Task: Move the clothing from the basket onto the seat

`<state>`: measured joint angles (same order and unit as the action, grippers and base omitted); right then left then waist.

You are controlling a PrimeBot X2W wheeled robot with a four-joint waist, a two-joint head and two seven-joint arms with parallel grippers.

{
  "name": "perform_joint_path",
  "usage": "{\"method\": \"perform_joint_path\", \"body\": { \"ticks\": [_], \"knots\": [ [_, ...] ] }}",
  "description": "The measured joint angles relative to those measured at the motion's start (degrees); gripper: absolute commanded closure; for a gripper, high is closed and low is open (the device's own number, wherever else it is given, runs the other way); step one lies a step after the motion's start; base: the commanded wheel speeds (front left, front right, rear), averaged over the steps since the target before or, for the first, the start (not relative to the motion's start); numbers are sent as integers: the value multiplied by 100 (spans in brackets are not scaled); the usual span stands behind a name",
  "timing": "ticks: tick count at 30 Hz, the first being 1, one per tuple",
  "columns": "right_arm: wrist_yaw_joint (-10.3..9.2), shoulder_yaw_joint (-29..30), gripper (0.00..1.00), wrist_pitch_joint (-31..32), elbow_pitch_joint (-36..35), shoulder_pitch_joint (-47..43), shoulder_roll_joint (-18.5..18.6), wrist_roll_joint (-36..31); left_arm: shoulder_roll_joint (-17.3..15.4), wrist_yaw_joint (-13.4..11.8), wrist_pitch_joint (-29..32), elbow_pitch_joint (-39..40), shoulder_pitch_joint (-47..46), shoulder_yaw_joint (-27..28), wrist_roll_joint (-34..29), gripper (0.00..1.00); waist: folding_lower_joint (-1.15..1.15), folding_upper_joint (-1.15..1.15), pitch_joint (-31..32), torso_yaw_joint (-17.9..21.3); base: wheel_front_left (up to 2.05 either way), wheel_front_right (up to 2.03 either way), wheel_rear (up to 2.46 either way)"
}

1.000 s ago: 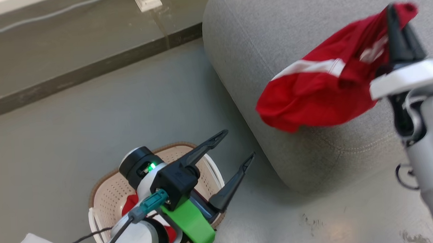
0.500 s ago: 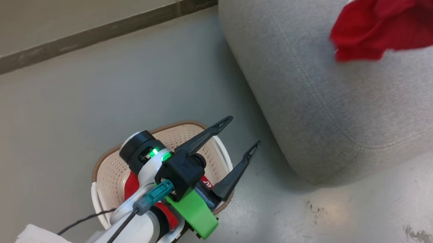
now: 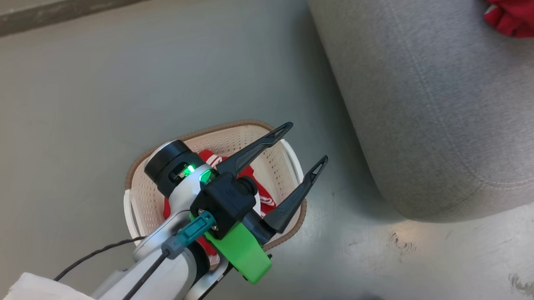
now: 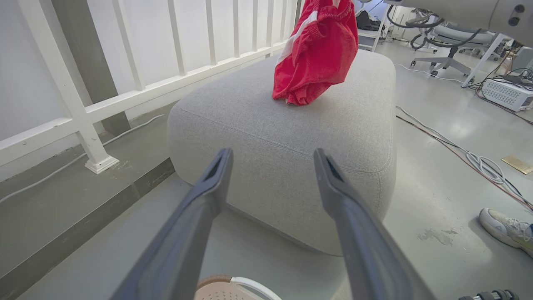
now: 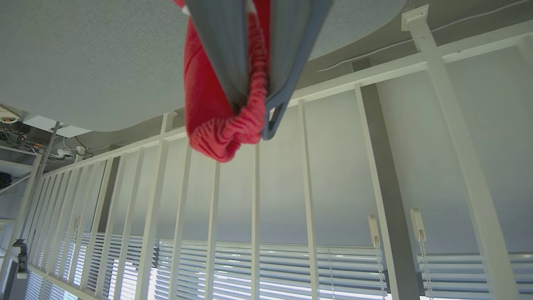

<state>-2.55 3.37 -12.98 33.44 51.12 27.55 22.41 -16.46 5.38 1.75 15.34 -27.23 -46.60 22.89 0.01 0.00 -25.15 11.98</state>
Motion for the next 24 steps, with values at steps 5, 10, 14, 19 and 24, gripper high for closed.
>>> {"method": "perform_joint_path", "body": {
  "ticks": [5, 10, 14, 19, 24],
  "knots": [
    [1, 15, 100, 0, 382, -12, -100, 167, -23, 0, 31, 0, -43, 16, -16, 0, 0, 0, -258, -121, 0, 0, 0],
    [3, 44, 100, -3, 757, -144, -322, 270, -52, 23, 26, -15, -169, 54, -46, 0, 0, 0, -488, -196, 0, 0, 0],
    [11, 79, 100, -9, 1112, -283, -441, 339, -54, 34, 12, -109, -193, 49, -46, 0, 0, 0, -584, -225, 0, 0, 0],
    [49, 159, 100, -8, 1479, -352, -478, 477, -54, 43, -30, -167, -221, 35, -46, 0, 0, 0, -591, -224, 0, 0, 0],
    [73, 137, 0, -10, 1610, -347, -522, 485, -54, 65, -125, -252, -241, 23, -45, 0, 0, 0, -553, -224, 0, 0, 0]
  ]
}}
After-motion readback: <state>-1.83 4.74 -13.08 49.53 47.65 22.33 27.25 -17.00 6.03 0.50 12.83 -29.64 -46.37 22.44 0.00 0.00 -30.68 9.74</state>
